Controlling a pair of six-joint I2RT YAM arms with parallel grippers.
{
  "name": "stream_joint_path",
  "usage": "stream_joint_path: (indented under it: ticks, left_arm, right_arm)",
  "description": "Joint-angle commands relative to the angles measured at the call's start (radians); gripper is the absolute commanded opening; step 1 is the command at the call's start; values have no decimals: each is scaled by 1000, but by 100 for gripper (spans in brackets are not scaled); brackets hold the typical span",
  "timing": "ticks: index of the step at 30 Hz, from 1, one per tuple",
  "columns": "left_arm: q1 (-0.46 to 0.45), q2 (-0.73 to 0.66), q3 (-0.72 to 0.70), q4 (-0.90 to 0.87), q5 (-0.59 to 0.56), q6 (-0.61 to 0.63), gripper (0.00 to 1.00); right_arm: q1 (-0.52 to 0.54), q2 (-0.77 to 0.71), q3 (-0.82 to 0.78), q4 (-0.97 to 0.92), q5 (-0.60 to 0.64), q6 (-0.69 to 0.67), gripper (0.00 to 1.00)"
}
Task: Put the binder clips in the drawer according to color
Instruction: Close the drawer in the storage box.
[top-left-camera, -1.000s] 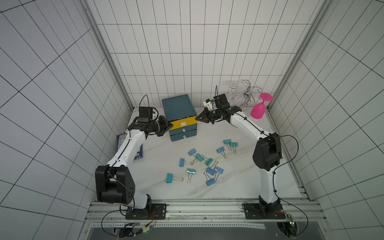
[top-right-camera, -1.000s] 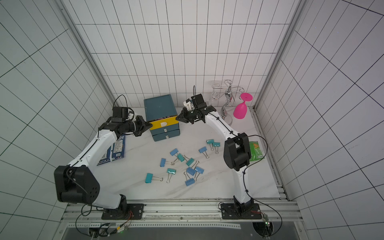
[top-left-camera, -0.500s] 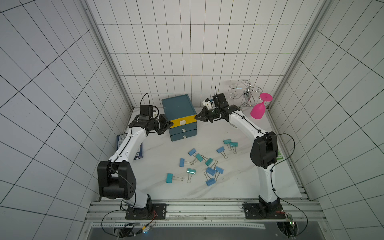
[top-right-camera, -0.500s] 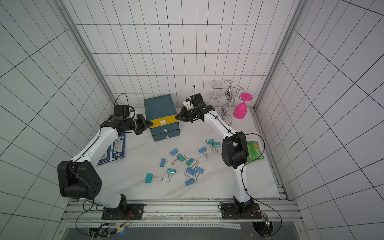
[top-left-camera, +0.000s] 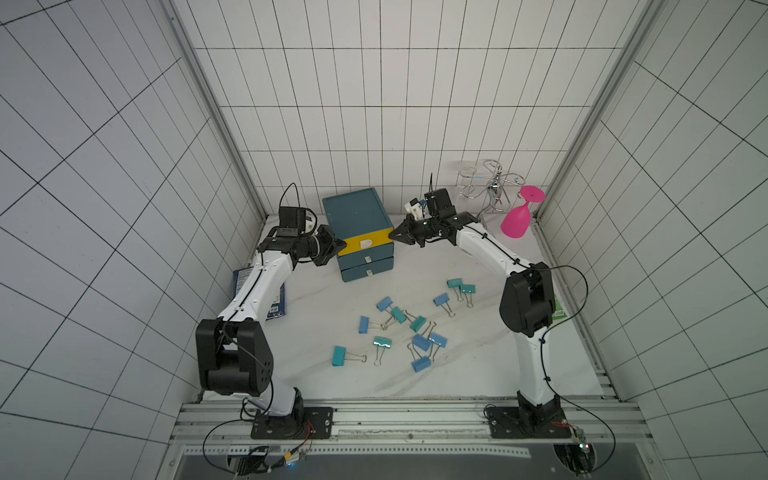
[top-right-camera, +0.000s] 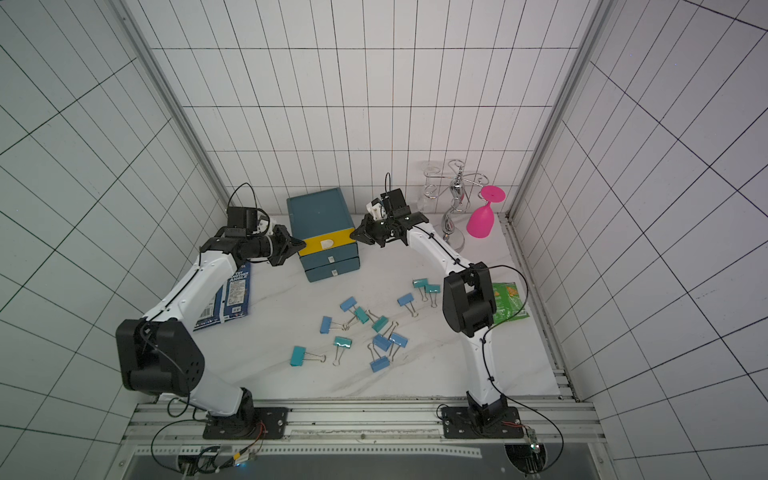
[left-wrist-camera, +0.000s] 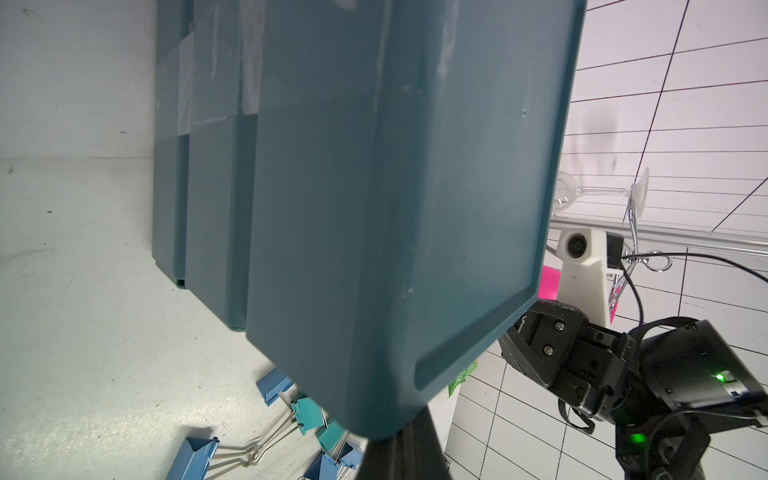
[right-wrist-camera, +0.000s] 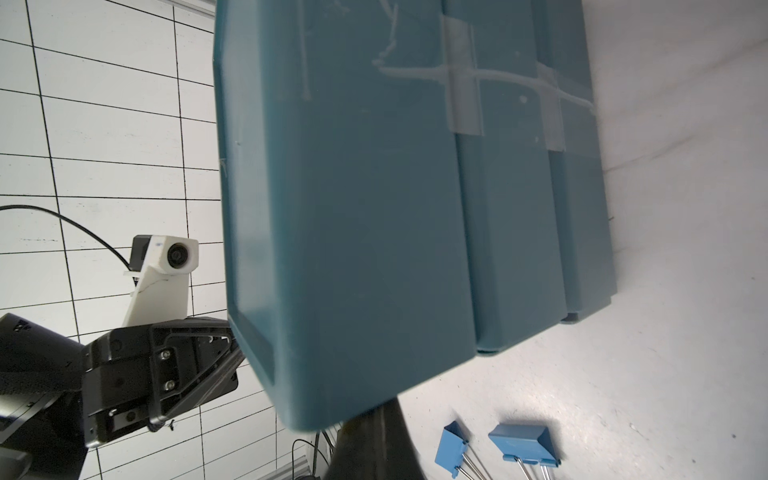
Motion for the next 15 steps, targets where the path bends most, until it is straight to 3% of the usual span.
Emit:
stream_joint_path:
  ticks: [1, 7, 12, 15]
  left_arm:
    - [4, -44, 2, -3, -7, 15, 0]
    - [4, -166, -67, -33, -43, 6, 0]
    - [4, -306, -173, -53, -86, -16, 0]
    - [4, -395, -234, -85, -115, -19, 9]
  right_arm:
    - [-10, -76, -92, 61, 8, 19, 0]
    - [4, -197, -319, 164, 35, 55, 0]
    - [38, -269, -473, 258, 55, 113, 6]
    - [71, -297, -527, 296, 80, 137, 12]
